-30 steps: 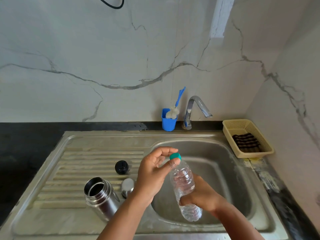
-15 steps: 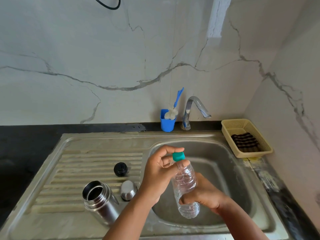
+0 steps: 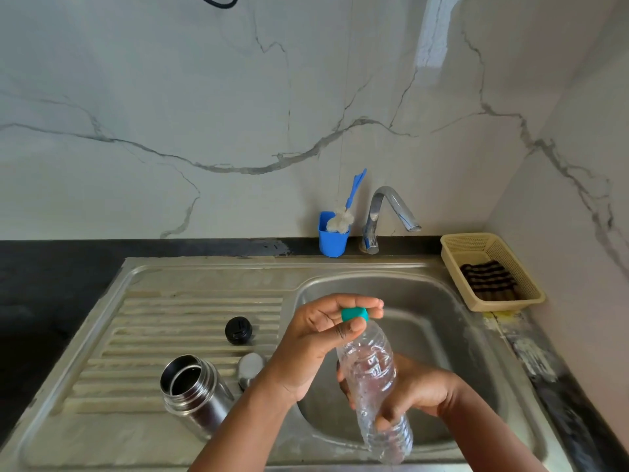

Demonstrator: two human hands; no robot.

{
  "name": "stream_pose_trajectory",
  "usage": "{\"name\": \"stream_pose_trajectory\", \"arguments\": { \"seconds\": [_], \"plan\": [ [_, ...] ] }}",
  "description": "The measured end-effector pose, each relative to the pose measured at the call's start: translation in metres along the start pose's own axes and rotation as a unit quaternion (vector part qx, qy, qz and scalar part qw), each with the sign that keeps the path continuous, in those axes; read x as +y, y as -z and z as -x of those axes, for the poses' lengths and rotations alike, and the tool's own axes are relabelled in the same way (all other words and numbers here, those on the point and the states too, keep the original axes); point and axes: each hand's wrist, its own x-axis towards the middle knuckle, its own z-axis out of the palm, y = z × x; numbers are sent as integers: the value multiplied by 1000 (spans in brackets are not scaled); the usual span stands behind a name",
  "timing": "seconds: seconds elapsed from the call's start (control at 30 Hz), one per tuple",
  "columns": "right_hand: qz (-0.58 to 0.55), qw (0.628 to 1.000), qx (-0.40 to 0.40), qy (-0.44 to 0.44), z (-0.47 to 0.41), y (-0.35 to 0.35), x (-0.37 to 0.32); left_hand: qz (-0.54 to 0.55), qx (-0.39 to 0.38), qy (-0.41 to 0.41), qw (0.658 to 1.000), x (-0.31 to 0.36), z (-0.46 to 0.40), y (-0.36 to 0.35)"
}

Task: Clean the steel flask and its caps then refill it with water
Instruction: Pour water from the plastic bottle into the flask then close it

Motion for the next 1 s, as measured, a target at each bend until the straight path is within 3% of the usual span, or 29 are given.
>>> {"name": "stream_pose_trajectory", "arguments": {
  "seconds": [0.1, 0.23, 0.43, 0.6, 0.8, 1.0],
  "plan": [
    [-17, 999, 31, 9, -4, -2, -3, -58, 20, 2, 998, 4, -2, 0],
    [5, 998, 54, 34, -8, -3, -11, -86, 108, -21, 990, 8, -3, -2],
    [21, 999, 19, 44, -14, -4, -22, -154, 59, -13, 986, 36, 8, -4],
    [50, 983, 109, 140, -35, -10, -61, -417, 92, -38, 904, 77, 25, -2],
    [159, 944, 177, 228, -87, -21, -116, -431, 157, -60, 887, 133, 18, 49],
    [264, 906, 243, 223, -164, -18, -137, -419, 215, -29, 882, 129, -22, 130]
  ]
}}
